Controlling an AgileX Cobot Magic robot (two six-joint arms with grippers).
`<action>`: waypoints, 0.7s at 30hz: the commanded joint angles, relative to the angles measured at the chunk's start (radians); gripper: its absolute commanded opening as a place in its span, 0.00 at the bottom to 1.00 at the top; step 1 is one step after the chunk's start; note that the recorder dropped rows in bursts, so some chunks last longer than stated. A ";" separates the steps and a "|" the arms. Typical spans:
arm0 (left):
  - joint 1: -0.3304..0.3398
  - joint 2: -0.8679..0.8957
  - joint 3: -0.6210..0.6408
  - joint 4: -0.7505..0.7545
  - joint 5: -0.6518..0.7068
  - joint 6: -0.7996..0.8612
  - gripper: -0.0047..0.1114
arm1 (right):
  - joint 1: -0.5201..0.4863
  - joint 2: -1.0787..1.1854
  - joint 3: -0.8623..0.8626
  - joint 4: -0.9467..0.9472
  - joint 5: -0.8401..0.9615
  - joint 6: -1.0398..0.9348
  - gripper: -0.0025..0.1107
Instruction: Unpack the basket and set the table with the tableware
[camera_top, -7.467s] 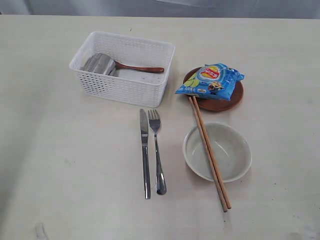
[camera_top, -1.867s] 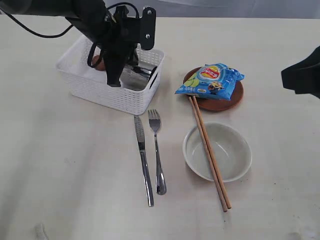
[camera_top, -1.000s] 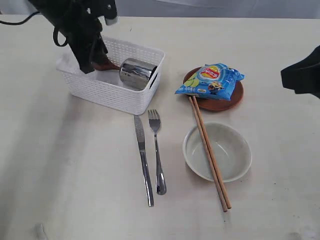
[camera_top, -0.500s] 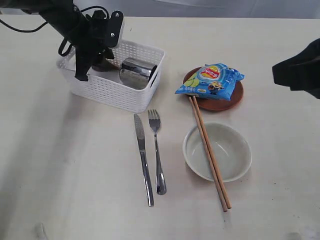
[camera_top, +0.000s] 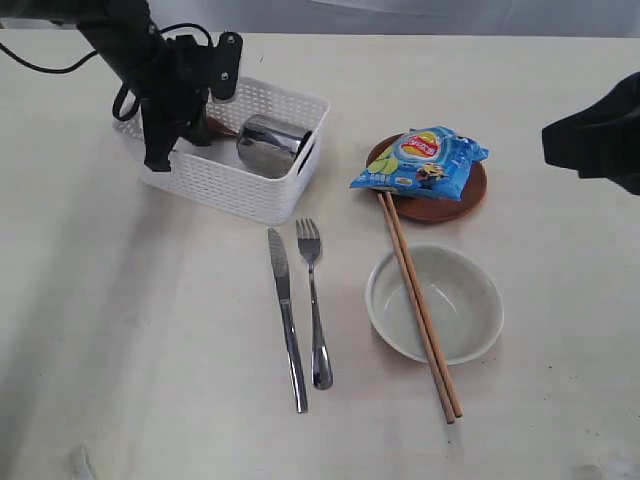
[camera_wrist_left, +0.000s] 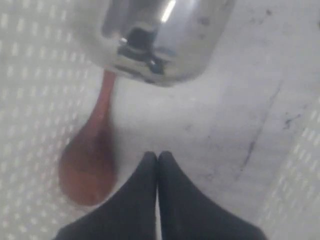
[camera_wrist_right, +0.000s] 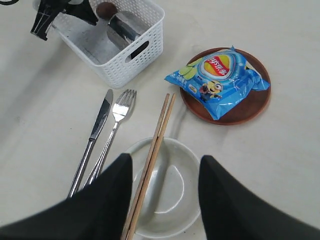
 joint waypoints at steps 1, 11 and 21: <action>0.018 -0.001 0.018 0.113 0.128 -0.135 0.04 | 0.001 -0.001 0.004 0.027 -0.011 -0.034 0.38; 0.064 -0.069 0.018 0.308 0.224 -0.658 0.04 | 0.001 -0.005 0.004 0.069 -0.009 -0.069 0.38; 0.082 -0.187 0.273 0.253 0.434 -0.670 0.04 | 0.001 -0.005 0.004 0.175 -0.025 -0.152 0.38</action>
